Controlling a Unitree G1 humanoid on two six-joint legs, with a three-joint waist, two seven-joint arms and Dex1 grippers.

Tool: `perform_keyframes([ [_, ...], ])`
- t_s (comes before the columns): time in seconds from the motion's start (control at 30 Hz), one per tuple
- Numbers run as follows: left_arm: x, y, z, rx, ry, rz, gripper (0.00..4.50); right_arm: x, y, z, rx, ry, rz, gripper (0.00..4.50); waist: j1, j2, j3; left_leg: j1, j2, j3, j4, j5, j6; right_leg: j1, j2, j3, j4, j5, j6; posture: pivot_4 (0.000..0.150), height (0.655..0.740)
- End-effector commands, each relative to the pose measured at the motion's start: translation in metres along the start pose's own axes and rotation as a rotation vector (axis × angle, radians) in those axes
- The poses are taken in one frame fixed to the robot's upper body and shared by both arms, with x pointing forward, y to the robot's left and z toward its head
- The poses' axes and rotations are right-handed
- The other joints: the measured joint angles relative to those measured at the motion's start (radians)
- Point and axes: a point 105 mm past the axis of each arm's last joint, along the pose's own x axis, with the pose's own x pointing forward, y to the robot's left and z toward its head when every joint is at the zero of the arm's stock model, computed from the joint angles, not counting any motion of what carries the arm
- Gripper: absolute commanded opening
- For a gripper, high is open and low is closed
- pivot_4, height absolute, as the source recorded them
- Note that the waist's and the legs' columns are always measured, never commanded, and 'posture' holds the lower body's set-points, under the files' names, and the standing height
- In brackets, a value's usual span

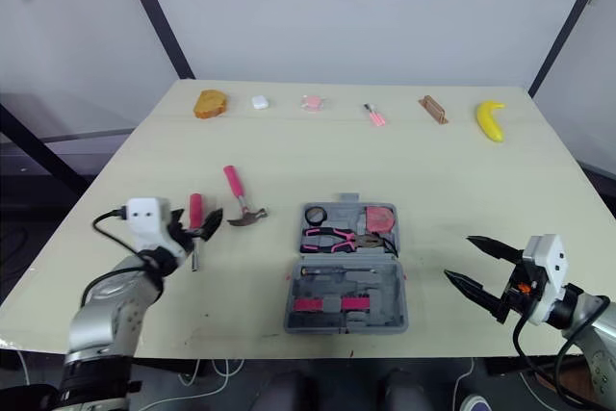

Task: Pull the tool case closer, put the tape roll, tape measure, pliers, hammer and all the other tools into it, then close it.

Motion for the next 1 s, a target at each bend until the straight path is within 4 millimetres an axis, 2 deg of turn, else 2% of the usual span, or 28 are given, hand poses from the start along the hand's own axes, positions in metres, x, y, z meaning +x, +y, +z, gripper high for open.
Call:
perform_keyframes([
  [0.03, 0.017, -0.016, 0.014, -0.014, -0.004, 0.056, 4.5, 0.008, 0.005, 0.014, -0.046, -0.051, 0.04, 4.4, 0.002, 0.0, 0.0, 0.0, 0.0, 0.0, 0.0, 0.0, 0.0, 0.0, 0.0, 0.0, 0.0, 0.0, 0.0, 0.15, 0.74],
  [0.1, 0.025, -0.028, 0.011, -0.019, 0.025, 0.063, 4.5, 0.011, 0.006, 0.014, -0.054, -0.057, 0.047, 4.4, 0.007, 0.0, 0.0, 0.0, -0.001, -0.001, 0.001, 0.0, 0.0, 0.0, 0.0, 0.0, 0.001, 0.0, 0.0, 0.15, 0.74],
  [0.27, 0.041, -0.035, 0.006, -0.011, 0.065, 0.134, 4.5, 0.013, 0.01, 0.01, -0.045, -0.044, 0.094, 4.4, 0.006, 0.0, 0.0, 0.0, -0.001, -0.001, 0.001, 0.0, 0.0, 0.0, 0.001, 0.0, 0.001, 0.0, 0.0, 0.15, 0.74],
  [0.43, 0.062, -0.042, 0.014, -0.039, 0.071, 0.214, 4.5, 0.016, 0.011, 0.013, -0.061, -0.048, 0.123, 4.4, 0.016, -0.001, 0.001, -0.001, -0.001, -0.002, 0.002, 0.0, 0.0, 0.0, 0.0, -0.001, 0.001, 0.0, 0.0, 0.15, 0.74],
  [0.57, 0.073, -0.05, 0.013, -0.047, 0.11, 0.226, 4.5, 0.019, 0.008, 0.018, -0.082, -0.058, 0.116, 4.4, 0.014, -0.001, 0.001, -0.002, -0.002, -0.003, 0.002, 0.0, 0.0, 0.0, 0.0, -0.001, 0.0, 0.0, 0.001, 0.15, 0.74],
  [0.67, 0.079, -0.047, 0.006, -0.083, 0.178, 0.268, 4.5, 0.021, 0.006, 0.021, -0.097, -0.062, 0.108, 4.4, 0.012, -0.001, 0.001, -0.002, -0.002, -0.003, 0.002, 0.0, 0.0, 0.0, 0.001, -0.002, 0.0, 0.0, 0.001, 0.15, 0.74],
  [0.87, 0.084, -0.042, 0.002, 0.003, 0.239, 0.335, 4.5, 0.023, 0.003, 0.024, -0.11, -0.065, 0.09, 4.4, 0.014, -0.001, 0.001, -0.002, -0.002, -0.003, 0.002, 0.0, 0.0, 0.0, 0.001, -0.002, 0.0, 0.0, 0.001, 0.15, 0.74],
  [0.93, 0.085, -0.043, -0.002, 0.008, 0.259, 0.343, 3.93, 0.023, 0.004, 0.025, -0.111, -0.067, 0.087, 4.5, 0.014, -0.001, 0.001, -0.002, -0.002, -0.003, 0.002, 0.0, 0.0, 0.0, 0.0, -0.002, 0.0, 0.0, 0.001, 0.15, 0.74],
  [0.97, 0.084, -0.044, -0.004, 0.005, 0.272, 0.348, 3.79, 0.023, 0.004, 0.025, -0.113, -0.069, 0.084, 4.5, 0.014, -0.001, 0.001, -0.002, -0.002, -0.003, 0.002, 0.0, 0.0, 0.0, 0.0, -0.002, 0.0, 0.0, 0.001, 0.15, 0.74],
  [1.0, 0.084, -0.045, -0.006, -0.001, 0.276, 0.347, 3.31, 0.023, 0.003, 0.025, -0.118, -0.069, 0.08, 4.5, 0.014, -0.001, 0.001, -0.002, -0.002, -0.003, 0.002, 0.001, -0.001, 0.0, 0.0, -0.002, 0.0, 0.0, 0.001, 0.15, 0.74],
])
